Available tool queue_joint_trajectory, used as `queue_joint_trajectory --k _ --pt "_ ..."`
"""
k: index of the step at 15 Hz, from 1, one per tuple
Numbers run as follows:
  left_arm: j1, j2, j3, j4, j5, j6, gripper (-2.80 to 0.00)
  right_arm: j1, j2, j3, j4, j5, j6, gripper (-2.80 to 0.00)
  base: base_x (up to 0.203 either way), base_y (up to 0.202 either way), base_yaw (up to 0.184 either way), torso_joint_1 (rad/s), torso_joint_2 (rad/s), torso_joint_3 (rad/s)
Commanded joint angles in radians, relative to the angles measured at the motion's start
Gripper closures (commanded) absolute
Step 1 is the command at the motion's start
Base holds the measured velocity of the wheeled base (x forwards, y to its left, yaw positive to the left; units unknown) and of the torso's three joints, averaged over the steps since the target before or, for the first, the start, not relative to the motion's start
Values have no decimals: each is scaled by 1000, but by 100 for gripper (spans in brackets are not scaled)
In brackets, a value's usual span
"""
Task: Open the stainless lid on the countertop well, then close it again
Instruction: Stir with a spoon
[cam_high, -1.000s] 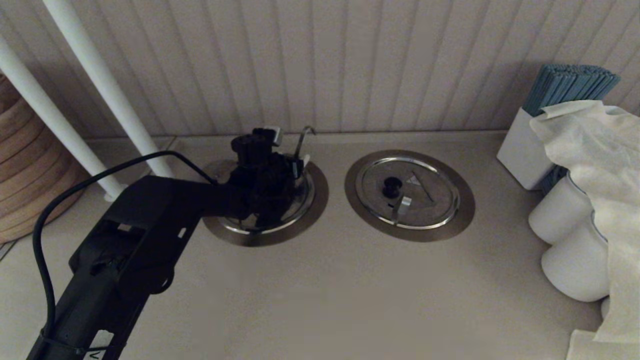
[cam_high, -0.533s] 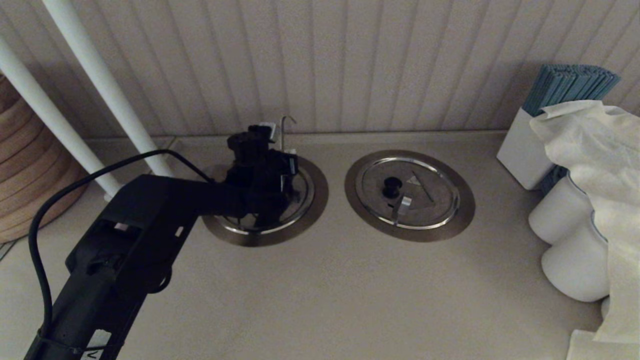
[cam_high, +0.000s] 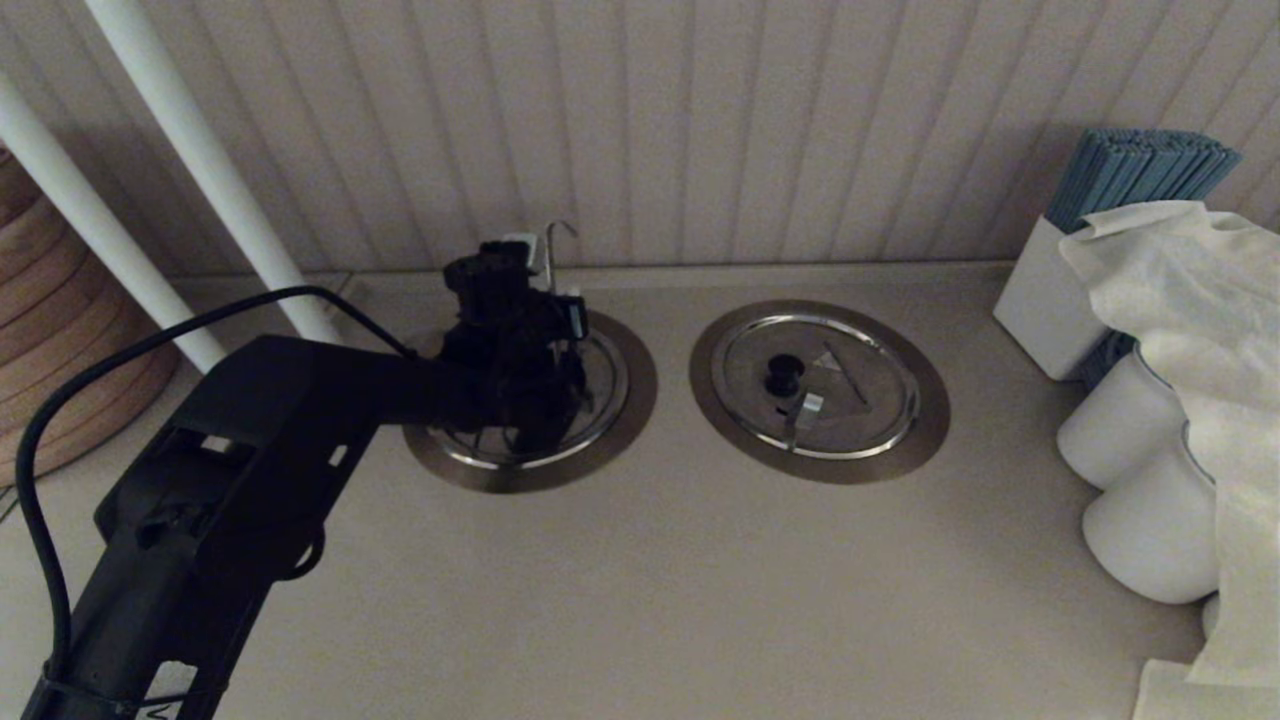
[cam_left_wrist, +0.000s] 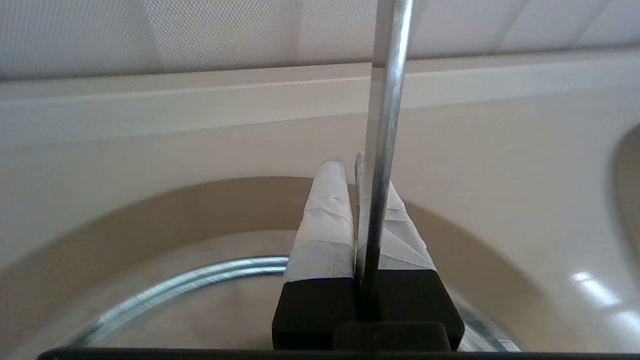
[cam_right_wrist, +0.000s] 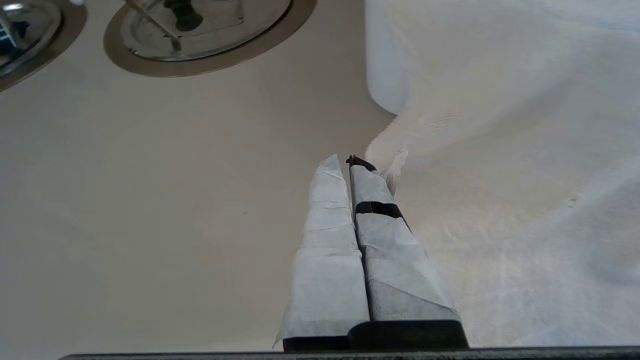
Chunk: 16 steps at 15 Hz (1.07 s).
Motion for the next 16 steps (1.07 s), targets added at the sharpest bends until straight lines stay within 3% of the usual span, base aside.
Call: queue_joint_trajectory --k 1,5,8,12,14,16 --pt "-4 -35 27 -5 0 -14 0 0 1 0 0 0 0 0 0 0 0 0 0 0" --pt "-6 -120 146 -1 -10 -66 0 0 0 0 0 0 -1 0 0 0 0 0 0 0" --pt "7 -147 171 33 -20 -59 0 0 1 0 0 0 0 0 0 0 0 0 0 0" --pt "70 -254 219 184 -148 -58 0 0 1 0 0 0 0 0 0 0 0 0 0 0" --pt "91 -288 218 342 -212 -49 0 0 1 0 0 0 0 0 0 0 0 0 0 0" --pt "105 -293 215 360 -225 -43 0 0 1 0 0 0 0 0 0 0 0 0 0 0"
